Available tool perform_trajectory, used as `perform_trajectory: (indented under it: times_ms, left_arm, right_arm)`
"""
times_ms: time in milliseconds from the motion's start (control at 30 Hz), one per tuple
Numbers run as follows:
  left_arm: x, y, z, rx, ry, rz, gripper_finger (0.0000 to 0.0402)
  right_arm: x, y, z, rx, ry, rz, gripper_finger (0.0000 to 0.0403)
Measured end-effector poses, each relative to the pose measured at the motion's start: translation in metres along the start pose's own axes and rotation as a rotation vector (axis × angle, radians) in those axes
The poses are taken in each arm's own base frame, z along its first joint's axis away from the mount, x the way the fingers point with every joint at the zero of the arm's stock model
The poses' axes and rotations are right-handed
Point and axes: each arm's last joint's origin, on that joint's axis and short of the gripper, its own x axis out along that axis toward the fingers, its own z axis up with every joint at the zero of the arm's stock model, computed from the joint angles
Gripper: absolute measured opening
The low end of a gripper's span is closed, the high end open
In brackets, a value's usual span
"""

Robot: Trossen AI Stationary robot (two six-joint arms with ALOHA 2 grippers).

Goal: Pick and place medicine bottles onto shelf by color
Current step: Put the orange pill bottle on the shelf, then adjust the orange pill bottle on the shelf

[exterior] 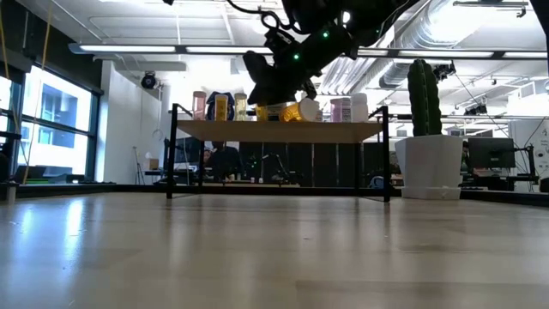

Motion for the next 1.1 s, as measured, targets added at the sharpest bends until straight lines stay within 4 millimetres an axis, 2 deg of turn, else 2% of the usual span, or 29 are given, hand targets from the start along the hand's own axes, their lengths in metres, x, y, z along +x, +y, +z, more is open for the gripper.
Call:
perform_trajectory:
  times_ms: [433, 767, 1100]
  left_arm:
    - [0.0000, 0.0000, 0.0000, -0.001, 0.000, 0.000, 0.0234]
    - [0.0000, 0.0000, 0.0001, -0.001, -0.001, 0.000, 0.0234]
    - [0.0000, 0.0000, 0.0001, -0.001, -0.001, 0.000, 0.0234]
  right_arm:
    - [-0.0004, -0.0002, 0.0028, 0.021, -0.024, -0.010, 0.0101]
    - [0.0002, -0.0017, 0.0024, 0.043, -0.019, -0.013, 0.0155]
    - [-0.0021, -0.0024, 0.0068, 0.053, -0.042, -0.019, 0.0158]
